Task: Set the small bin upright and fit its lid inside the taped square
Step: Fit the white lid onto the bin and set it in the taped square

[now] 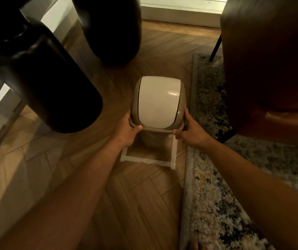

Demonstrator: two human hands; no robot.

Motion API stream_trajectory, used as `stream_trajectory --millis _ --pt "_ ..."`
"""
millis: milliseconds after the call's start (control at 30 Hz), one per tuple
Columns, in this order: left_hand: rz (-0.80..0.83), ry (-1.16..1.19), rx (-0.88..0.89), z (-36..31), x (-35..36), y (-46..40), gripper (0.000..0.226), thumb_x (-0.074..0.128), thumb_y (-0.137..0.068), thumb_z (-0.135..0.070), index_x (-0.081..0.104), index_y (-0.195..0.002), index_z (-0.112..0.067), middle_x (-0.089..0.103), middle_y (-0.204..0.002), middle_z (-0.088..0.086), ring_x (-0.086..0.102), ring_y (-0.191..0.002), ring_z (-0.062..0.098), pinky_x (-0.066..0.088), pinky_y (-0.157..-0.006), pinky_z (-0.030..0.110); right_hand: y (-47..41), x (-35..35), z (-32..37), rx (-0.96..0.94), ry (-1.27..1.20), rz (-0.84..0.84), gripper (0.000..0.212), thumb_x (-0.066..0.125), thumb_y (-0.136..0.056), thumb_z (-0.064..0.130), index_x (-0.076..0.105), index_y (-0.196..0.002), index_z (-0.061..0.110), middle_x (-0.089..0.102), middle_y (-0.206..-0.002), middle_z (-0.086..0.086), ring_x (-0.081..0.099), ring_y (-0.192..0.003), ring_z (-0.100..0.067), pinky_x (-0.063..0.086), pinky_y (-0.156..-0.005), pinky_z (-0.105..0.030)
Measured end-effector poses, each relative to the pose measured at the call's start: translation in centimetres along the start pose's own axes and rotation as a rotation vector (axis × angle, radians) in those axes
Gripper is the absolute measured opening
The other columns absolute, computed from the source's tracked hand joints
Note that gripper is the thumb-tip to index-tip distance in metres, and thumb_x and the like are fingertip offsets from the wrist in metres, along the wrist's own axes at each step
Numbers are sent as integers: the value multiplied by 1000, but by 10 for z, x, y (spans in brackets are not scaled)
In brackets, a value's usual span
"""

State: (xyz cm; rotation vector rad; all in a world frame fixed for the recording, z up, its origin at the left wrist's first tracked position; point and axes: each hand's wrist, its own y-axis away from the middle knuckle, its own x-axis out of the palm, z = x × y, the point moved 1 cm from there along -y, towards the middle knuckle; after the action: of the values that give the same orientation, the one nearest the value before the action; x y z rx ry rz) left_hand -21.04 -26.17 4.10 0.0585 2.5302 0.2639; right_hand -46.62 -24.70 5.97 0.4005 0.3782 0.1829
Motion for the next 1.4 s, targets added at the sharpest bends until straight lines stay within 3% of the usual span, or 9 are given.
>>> stream_trajectory --millis 100,200,333,467,600,833,1067,1233,1400 --pt "-9 -56 16 -13 -5 -13 75 72 -87 -18 35 -152 -18 47 -149 5 43 -137 23 34 -110 32 -12 -4 14 12 31 2 105 70 -91 7 -5 -160 34 49 -149 -12 73 -86 -24 51 -49 -18" --pt "3 -86 4 -20 -13 -24 70 72 -87 -16 39 -149 -14 49 -147 7 45 -135 25 36 -109 33 -23 -7 27 43 49 4 105 72 -89 6 -2 -160 31 54 -140 -15 70 -76 -20 53 -46 -22" --pt "9 -133 -3 -24 -24 -32 64 73 -87 -16 46 -145 -11 55 -141 9 51 -129 25 41 -107 35 -29 -8 39 106 83 17 108 76 -87 15 -2 -159 37 60 -129 -9 73 -84 -22 61 -76 -49" --pt "24 -126 -22 -28 -30 -36 62 74 -86 -16 48 -142 -10 59 -137 10 55 -125 26 43 -107 41 -33 -9 48 102 75 8 108 77 -86 16 0 -159 36 61 -130 -9 73 -81 -19 60 -57 -34" --pt "22 -164 -45 -28 -28 -30 66 77 -84 -19 48 -143 -11 59 -135 11 56 -122 28 46 -102 38 -23 -4 43 121 86 2 108 75 -88 15 -4 -158 40 56 -138 -11 73 -83 -21 62 -74 -46" --pt "30 -144 -89 -29 -20 -4 77 79 -81 -21 41 -148 -13 52 -144 10 49 -131 30 42 -107 42 0 1 28 133 123 1 110 70 -92 13 -15 -156 39 52 -145 -18 72 -83 -24 61 -77 -49" --pt "53 -95 -118 -17 -27 18 76 81 -79 -16 43 -144 -9 61 -129 19 58 -119 37 48 -100 48 18 12 25 134 144 56 111 70 -92 15 -18 -156 38 52 -144 -20 72 -75 -18 61 -61 -35" --pt "31 -102 -104 -14 -25 13 76 80 -81 -21 41 -146 -15 60 -131 14 58 -118 32 48 -100 48 12 11 21 117 86 42 110 70 -92 15 -17 -156 40 53 -144 -16 72 -77 -18 60 -64 -38" --pt "34 -111 -99 -19 -23 -1 72 77 -83 -20 42 -145 -15 59 -135 11 57 -122 28 46 -104 44 -1 6 27 138 95 28 111 71 -92 17 -17 -156 40 52 -146 -14 71 -70 -14 57 -51 -29"
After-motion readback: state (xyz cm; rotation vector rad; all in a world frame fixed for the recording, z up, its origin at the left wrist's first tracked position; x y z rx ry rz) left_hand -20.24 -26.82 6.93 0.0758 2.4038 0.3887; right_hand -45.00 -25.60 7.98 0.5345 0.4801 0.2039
